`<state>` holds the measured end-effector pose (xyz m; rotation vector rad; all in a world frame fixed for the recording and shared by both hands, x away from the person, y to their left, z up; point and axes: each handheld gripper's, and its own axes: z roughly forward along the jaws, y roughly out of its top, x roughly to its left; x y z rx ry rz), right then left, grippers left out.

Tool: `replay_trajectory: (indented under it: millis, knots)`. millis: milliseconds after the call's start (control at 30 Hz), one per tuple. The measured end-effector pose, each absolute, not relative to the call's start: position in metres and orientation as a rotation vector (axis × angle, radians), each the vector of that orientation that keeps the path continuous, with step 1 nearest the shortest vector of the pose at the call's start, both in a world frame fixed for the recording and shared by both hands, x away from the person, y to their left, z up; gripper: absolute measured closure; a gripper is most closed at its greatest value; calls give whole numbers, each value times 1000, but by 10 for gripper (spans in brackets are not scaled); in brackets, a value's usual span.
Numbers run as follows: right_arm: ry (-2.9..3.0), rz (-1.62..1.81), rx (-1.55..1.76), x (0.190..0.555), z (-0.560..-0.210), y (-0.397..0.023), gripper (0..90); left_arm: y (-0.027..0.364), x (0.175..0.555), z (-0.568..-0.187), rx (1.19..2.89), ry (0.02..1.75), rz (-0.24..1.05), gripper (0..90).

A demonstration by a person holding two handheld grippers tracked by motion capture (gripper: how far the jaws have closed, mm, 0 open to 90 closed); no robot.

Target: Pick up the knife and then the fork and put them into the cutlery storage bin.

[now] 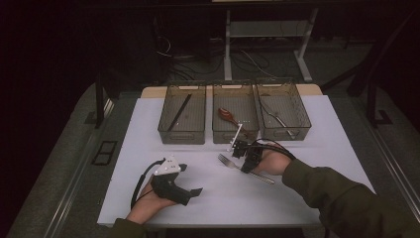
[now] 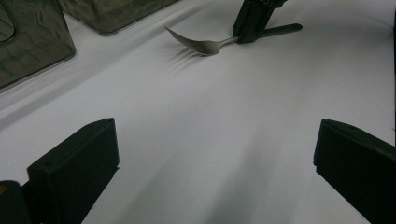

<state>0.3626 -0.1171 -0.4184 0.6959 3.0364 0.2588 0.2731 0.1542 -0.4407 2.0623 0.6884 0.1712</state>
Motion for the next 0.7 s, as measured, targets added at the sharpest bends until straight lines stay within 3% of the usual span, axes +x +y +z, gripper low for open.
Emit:
replay_trajectory:
  millis: [700]
  knots:
    - [2987,462,769,369,-397,-136,841,154,273,-441,2060,690,169,0]
